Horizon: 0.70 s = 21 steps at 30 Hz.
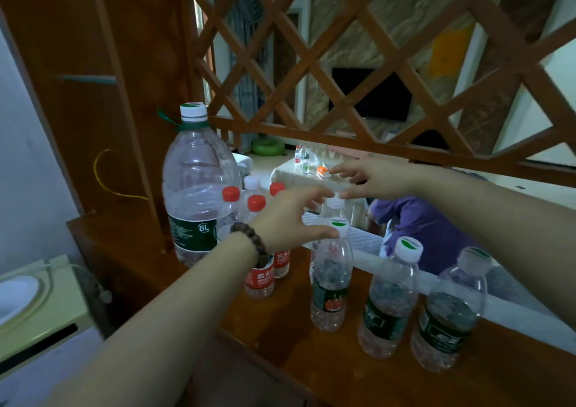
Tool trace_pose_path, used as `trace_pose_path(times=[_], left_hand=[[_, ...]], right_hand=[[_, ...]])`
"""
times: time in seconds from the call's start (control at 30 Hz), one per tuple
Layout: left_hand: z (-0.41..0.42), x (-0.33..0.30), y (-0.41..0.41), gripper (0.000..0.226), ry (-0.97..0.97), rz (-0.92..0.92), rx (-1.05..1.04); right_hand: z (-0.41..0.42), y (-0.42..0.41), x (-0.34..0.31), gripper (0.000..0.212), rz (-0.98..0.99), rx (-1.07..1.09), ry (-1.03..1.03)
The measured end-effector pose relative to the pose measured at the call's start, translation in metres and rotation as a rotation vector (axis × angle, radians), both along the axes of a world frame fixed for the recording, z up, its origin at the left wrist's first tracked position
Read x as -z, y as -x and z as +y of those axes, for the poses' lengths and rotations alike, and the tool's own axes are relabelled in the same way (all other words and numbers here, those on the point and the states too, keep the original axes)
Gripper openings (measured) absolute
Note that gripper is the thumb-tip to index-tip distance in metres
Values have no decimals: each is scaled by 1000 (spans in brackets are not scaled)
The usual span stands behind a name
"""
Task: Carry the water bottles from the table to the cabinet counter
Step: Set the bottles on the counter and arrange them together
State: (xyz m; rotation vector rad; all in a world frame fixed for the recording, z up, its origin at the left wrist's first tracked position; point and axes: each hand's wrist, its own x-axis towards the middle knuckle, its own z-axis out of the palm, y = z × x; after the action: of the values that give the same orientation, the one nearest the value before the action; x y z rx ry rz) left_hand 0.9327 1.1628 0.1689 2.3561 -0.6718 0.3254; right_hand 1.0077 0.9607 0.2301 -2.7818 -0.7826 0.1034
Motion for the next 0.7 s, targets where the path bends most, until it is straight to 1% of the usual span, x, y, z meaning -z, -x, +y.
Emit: trace_pose_path(times=[0.1,0.2,0.37,0.47,0.6,0.7], left_hand=[[-20,14,-3,65,-30,31,1],[-28,21,-4,54,-48,42,-2],[-7,10,-5,47,-12,24,-46],[17,-1,-5,48,-9,26,-102],[35,0,-3,48,-56,39,-161],[38,6,-1,49,-77,28,-209]], right_hand=[[-7,1,10,67,11,-9,-5],[-9,1,16,69,14,-20,31],[-1,-5,19,69,-1,-34,97],[7,-7,19,66,15,-46,107],[15,-12,25,57,13,-41,181],[18,-16,28,48,15,-28,147]])
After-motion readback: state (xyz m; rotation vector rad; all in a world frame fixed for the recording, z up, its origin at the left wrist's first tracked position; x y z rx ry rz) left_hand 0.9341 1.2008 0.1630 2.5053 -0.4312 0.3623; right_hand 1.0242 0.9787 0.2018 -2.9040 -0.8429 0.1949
